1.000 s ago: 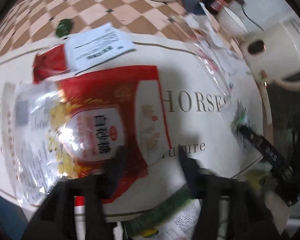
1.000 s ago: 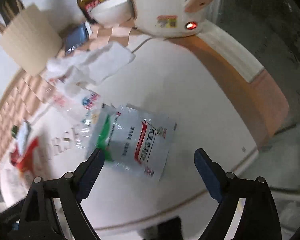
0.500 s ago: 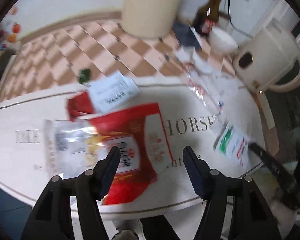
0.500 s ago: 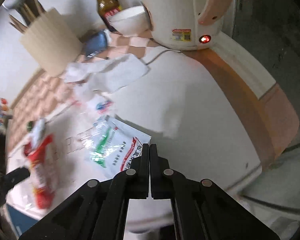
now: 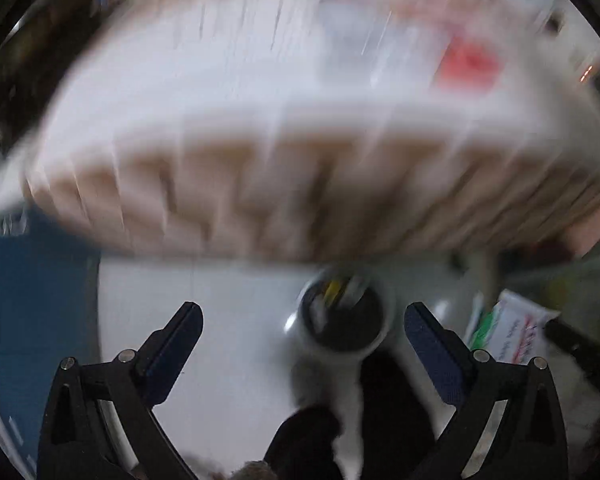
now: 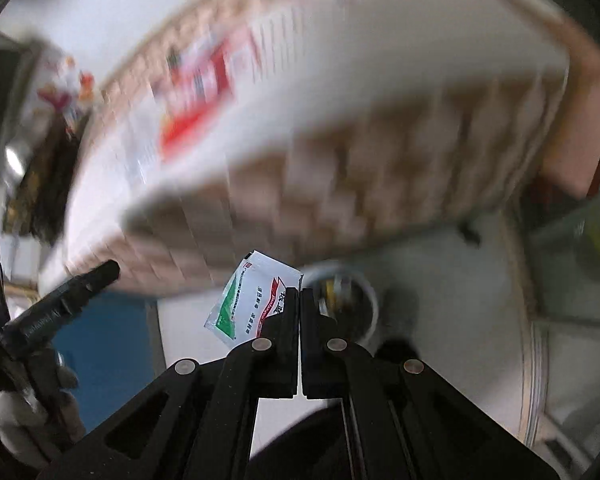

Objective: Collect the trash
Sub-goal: 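Lower both tools over the bin and release the box and sachet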

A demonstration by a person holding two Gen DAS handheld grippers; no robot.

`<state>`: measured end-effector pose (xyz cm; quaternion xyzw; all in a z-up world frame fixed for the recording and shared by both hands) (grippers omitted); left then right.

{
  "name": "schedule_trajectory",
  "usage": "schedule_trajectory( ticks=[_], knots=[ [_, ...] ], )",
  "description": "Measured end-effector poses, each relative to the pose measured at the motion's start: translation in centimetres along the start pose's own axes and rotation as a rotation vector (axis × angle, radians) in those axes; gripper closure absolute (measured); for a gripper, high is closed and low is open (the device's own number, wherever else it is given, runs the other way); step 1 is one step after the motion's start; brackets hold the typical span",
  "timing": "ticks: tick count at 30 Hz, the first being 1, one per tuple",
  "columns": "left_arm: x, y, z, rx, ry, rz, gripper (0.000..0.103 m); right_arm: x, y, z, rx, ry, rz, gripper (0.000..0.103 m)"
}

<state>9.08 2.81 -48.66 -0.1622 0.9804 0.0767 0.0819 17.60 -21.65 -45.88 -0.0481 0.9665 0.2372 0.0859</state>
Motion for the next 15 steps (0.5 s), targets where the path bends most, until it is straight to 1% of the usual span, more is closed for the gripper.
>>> schedule_trajectory(
  ticks=[1, 2, 3, 4, 5, 6, 7, 8, 9, 10, 11, 13, 14, 15],
  knots=[
    [1.0, 0.2, 2.4, -0.012, 0.030, -0.003, 0.000, 1.9, -0.6, 2.9, 0.012, 0.037, 0.018, 0.103],
    [2.8, 0.6, 7.0, -0.035, 0.085, -0.013, 0.000, 3.3, -1.2, 5.5, 0.025, 0.067, 0.032, 0.103],
    [3.9, 0.7, 10.3, -0.049, 0.122, -0.022, 0.000, 4.6, -1.9, 8.0, 0.042, 0.092, 0.043, 0.103],
    [5.1, 0.8, 14.6, -0.049, 0.174, -0.041, 0.000, 6.2, -3.1, 12.1, 0.063, 0.122, 0.066, 0.103],
    [6.0, 0.7, 17.2, -0.041, 0.206, -0.054, 0.000, 7.5, -4.2, 14.8, 0.078, 0.143, 0.080, 0.103],
    [7.0, 0.5, 21.3, -0.044, 0.254, -0.069, 0.000, 8.4, -5.2, 18.0, 0.095, 0.164, 0.092, 0.103],
    [7.5, 0.2, 24.3, -0.049, 0.284, -0.077, 0.000, 9.5, -6.4, 21.9, 0.106, 0.188, 0.109, 0.103],
    [8.2, -0.4, 28.3, -0.053, 0.311, -0.083, 0.000, 10.3, -7.8, 26.1, 0.111, 0.210, 0.126, 0.103],
    [8.5, -0.8, 30.5, -0.061, 0.319, -0.078, 0.000, 10.9, -9.1, 30.2, 0.118, 0.222, 0.141, 0.103],
    [8.9, -1.3, 32.7, -0.075, 0.327, -0.068, 0.000, 11.3, -9.9, 32.6, 0.123, 0.229, 0.141, 0.103],
    [9.3, -1.8, 35.5, -0.088, 0.339, -0.056, 0.000, 11.7, -10.9, 36.1, 0.130, 0.236, 0.136, 0.103],
    [9.7, -2.2, 37.9, -0.102, 0.354, -0.038, 0.000, 11.8, -12.2, 41.2, 0.134, 0.257, 0.113, 0.103],
    [9.8, -2.3, 38.5, -0.110, 0.346, -0.018, 0.000, 12.0, -12.9, 43.7, 0.143, 0.285, 0.096, 0.103],
    [9.8, -2.2, 38.3, -0.117, 0.332, -0.003, 0.000, 12.2, -13.3, 45.5, 0.164, 0.317, 0.086, 0.102]
  ],
)
Point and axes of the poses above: each gripper's, at about its wrist camera, not at the fingertips, and z roughly the way its jaws point, y to its left, x to its underside, the point moved 4 cm from there along z, roughly the way its jaws point, and after that the axes turned 3 degrees about -x, right-handed, at the moved point
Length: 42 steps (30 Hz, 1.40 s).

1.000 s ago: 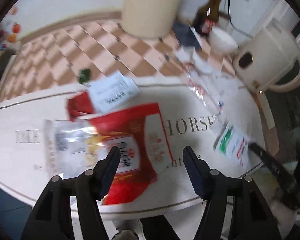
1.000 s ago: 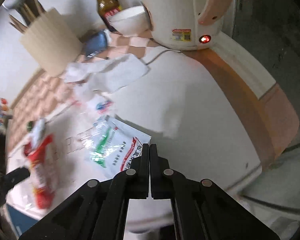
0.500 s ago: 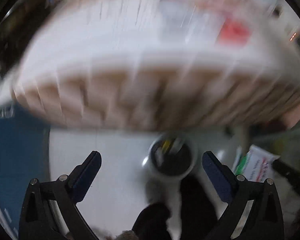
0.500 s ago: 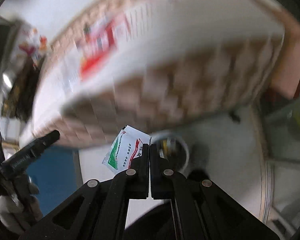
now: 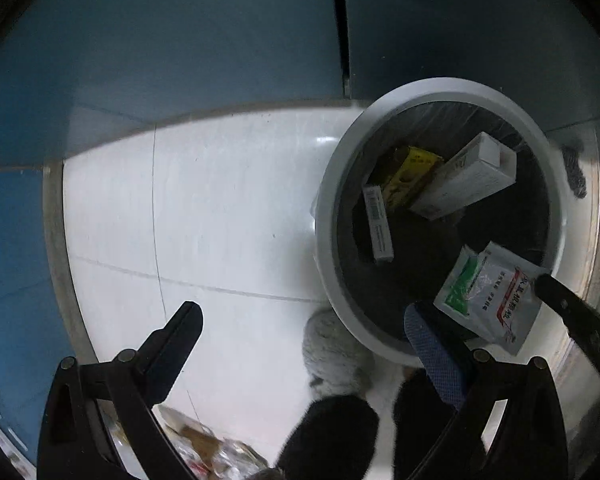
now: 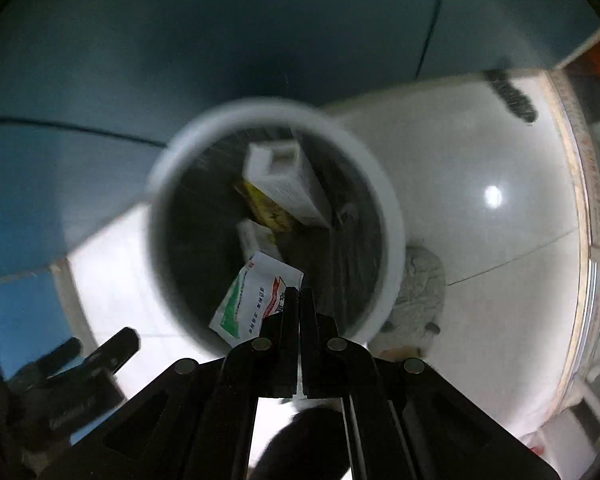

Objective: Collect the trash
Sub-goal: 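Lower both tools over the bin and release the box and sachet, then grasp the red snack bag with the left tool while the right tool grasps the clear plastic bag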

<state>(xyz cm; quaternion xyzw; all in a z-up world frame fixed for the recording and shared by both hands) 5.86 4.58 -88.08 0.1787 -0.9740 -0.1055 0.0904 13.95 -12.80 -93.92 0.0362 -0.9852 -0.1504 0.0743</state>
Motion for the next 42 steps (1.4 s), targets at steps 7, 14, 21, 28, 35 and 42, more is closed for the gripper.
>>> schedule_trajectory(
  ticks=[7, 14, 21, 28, 35, 42],
  knots=[
    [3.3, 4.0, -12.4, -0.006, -0.059, 0.048, 0.000, 0.7, -0.6, -5.2, 0.020, 0.020, -0.001, 0.032],
    [8.2, 9.4, -34.3, 0.040, -0.226, 0.063, 0.000, 5.4, 3.9, -29.2, -0.051, -0.081, -0.077, 0.013],
    [4.4, 12.8, -48.8, -0.027, -0.458, 0.008, 0.000, 4.9, 8.4, -48.1, -0.133, -0.296, -0.117, 0.013],
    [-9.5, 9.6, -56.9, -0.054, -0.519, -0.016, 0.000, -7.8, 8.3, -56.8, -0.149, -0.448, -0.069, 0.013],
    [-22.6, 4.5, -55.0, 0.116, -0.299, -0.048, 0.001, -22.5, 6.9, -57.3, -0.090, -0.378, -0.059, 0.013],
    [-27.6, 2.7, -51.9, 0.158, -0.168, -0.131, 0.049, -28.6, 7.9, -55.5, -0.096, -0.366, -0.077, 0.012]
  ],
)
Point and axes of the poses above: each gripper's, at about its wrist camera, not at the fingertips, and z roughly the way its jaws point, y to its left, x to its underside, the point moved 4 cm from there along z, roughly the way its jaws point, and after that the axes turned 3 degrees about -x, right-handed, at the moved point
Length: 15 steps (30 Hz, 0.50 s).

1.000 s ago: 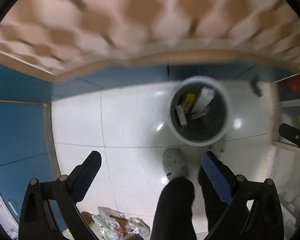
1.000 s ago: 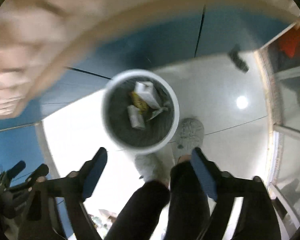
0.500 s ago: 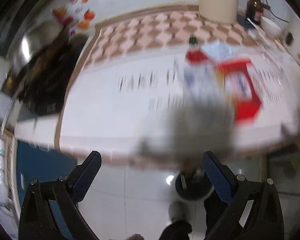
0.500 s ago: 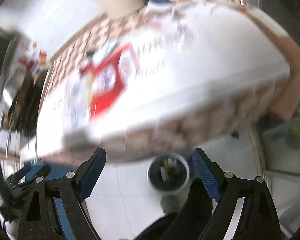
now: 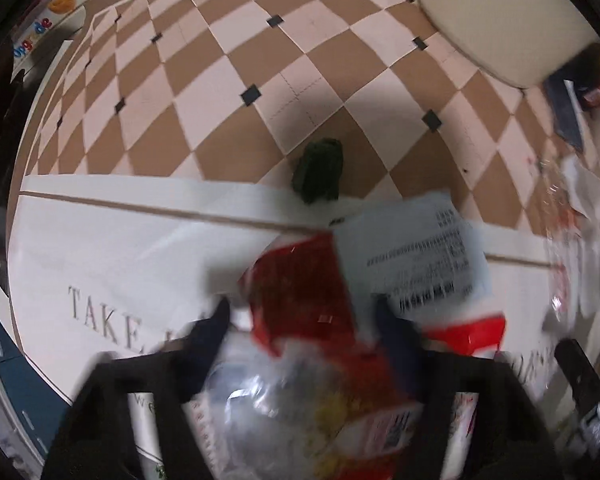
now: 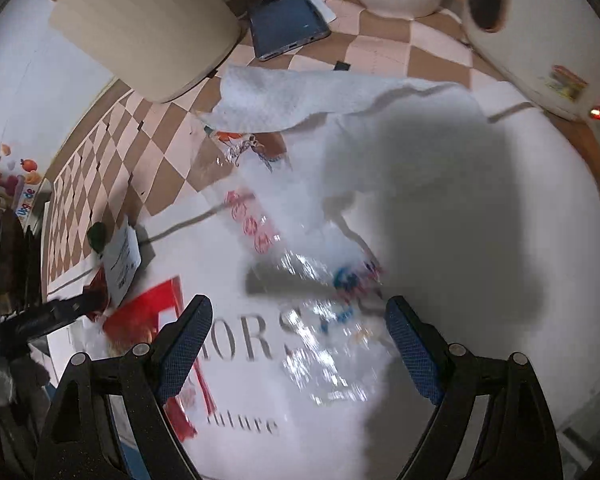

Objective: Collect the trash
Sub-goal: 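Grasp the red snack bag with the left tool while the right tool grasps the clear plastic bag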

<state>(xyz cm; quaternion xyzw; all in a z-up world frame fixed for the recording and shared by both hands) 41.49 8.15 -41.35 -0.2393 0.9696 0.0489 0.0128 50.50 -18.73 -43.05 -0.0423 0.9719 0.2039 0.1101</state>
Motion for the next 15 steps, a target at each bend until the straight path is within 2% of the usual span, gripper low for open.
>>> schedule_trajectory(
  ticks=[2, 3, 5, 6, 7, 8, 9, 10, 13, 15],
  knots=[
    [-0.3, -0.4, -0.6, -0.056, -0.053, 0.018, 0.069, -0.3, 0.5, 0.3, 0.018, -0.024, -0.033, 0.013],
    [-0.3, -0.4, -0.9, -0.102, -0.069, 0.029, 0.089, -0.2, 0.7, 0.3, 0.028, -0.032, -0.044, 0.013],
    [-0.1, -0.4, -1.2, -0.112, -0.080, 0.032, 0.093, -0.1, 1.7, 0.6, 0.096, -0.059, -0.116, 0.031],
    [0.2, -0.2, -1.5, -0.118, -0.088, 0.029, 0.093, 0.1, 2.0, 0.5, 0.138, -0.075, -0.150, 0.050],
    [0.7, 0.0, -2.1, -0.129, -0.106, 0.033, 0.093, 0.4, 2.1, 0.4, 0.165, -0.090, -0.175, 0.066],
    [0.6, 0.1, -2.4, -0.129, -0.115, 0.035, 0.093, 0.5, 2.2, 0.4, 0.190, -0.107, -0.197, 0.073],
    [0.8, 0.5, -3.5, -0.119, -0.129, 0.031, 0.094, 0.5, 2.0, 0.3, 0.204, -0.118, -0.207, 0.095],
    [1.3, 0.8, -4.6, -0.113, -0.151, 0.029, 0.094, 0.4, 1.7, 0.3, 0.188, -0.120, -0.201, 0.100],
    [2.0, 1.2, -7.4, -0.086, -0.215, 0.024, 0.094, 0.3, 0.4, -0.5, 0.105, -0.110, -0.122, 0.101],
    [2.8, 1.9, -10.0, -0.052, -0.271, 0.020, 0.094, 0.7, 0.4, -2.3, 0.047, -0.135, -0.087, 0.102]
  ],
)
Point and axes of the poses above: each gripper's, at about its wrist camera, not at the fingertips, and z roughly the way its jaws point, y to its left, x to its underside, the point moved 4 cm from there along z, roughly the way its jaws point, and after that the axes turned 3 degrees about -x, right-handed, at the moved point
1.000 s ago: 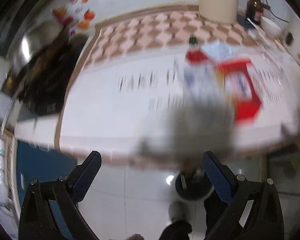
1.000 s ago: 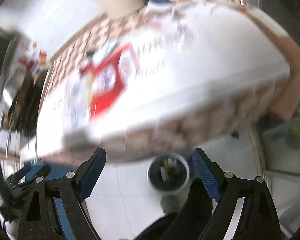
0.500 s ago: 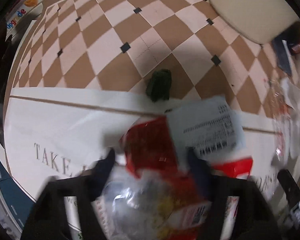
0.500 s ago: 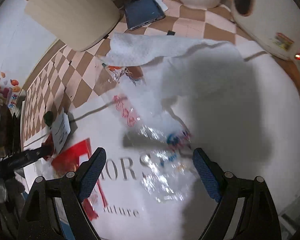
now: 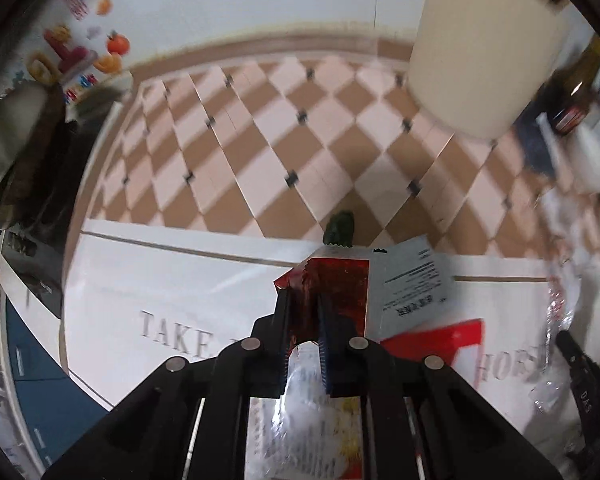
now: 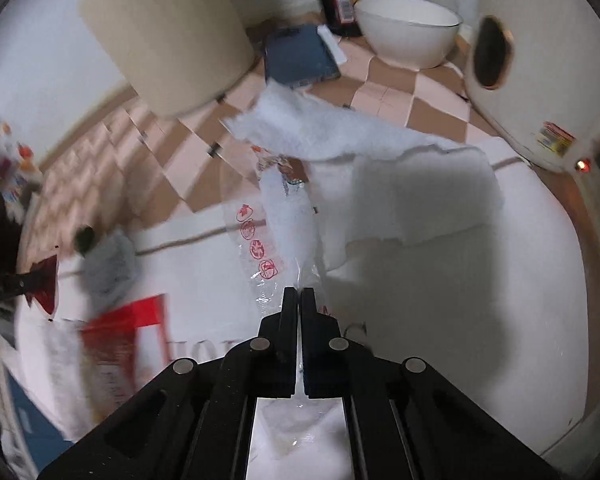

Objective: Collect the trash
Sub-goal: 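Grasp the red snack bag with the left tool while the right tool grasps the clear plastic bag, then carry both bags down over the bin and open both tools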

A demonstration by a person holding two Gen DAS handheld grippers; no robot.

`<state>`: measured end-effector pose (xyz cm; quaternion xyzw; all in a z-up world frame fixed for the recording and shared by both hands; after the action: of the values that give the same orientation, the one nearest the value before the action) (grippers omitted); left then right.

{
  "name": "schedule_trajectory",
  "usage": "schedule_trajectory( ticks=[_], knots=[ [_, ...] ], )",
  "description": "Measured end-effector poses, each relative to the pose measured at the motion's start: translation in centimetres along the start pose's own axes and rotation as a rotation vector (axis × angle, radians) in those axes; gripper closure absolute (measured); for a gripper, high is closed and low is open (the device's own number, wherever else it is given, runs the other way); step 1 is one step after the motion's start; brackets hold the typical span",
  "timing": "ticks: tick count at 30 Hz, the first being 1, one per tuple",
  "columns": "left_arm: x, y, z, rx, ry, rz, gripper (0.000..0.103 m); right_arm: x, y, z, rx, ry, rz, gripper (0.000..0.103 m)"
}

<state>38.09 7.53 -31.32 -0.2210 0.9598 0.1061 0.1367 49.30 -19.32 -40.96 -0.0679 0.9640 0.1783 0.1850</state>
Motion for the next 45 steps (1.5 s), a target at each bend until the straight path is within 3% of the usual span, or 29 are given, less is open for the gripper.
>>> schedule_trajectory(
  ticks=[7, 11, 18, 24, 29, 33, 36, 41, 45],
  knots=[
    [2.0, 2.6, -4.4, 0.140, -0.098, -0.014, 0.094, 3.0, 3.4, -7.5, -0.140, -0.099, 0.037, 0.102],
    [4.5, 4.3, -4.3, 0.153, -0.077, -0.040, 0.094, 6.1, 4.3, -10.1, -0.158, -0.122, 0.044, 0.102],
    [15.5, 7.1, -3.1, 0.172, 0.001, -0.017, 0.094, 13.5, 4.1, -12.2, -0.171, -0.059, 0.024, 0.102],
    [25.9, 9.1, 2.3, 0.195, 0.149, 0.017, 0.094, 24.8, 3.5, -10.8, -0.154, 0.080, 0.075, 0.102],
    [33.1, 8.5, 12.0, 0.186, 0.333, 0.020, 0.094, 34.9, 2.8, -4.4, -0.099, 0.251, 0.125, 0.102],
    [37.4, 6.1, 21.6, 0.179, 0.444, 0.022, 0.094, 41.2, 1.4, 3.9, -0.043, 0.390, 0.140, 0.102],
    [39.9, 3.9, 29.2, 0.170, 0.500, 0.034, 0.094, 45.4, -0.6, 12.6, -0.012, 0.468, 0.177, 0.102],
    [44.4, 0.6, 41.7, 0.149, 0.577, 0.083, 0.094, 50.3, -3.6, 25.4, 0.001, 0.532, 0.209, 0.102],
    [46.6, -0.1, 47.4, 0.144, 0.621, 0.073, 0.094, 52.6, -5.3, 32.3, 0.018, 0.560, 0.209, 0.102]
  ],
)
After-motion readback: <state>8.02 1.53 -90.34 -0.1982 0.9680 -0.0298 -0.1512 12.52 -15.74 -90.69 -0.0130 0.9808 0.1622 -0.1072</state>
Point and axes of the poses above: each gripper's, at about its wrist camera, not at the fingertips, and z roughly the way its jaws point, y to its left, x to its underside, the point moved 4 cm from there along z, roughly the way its jaws point, and after that the axes turned 3 degrees about -x, right-handed, at the moved point
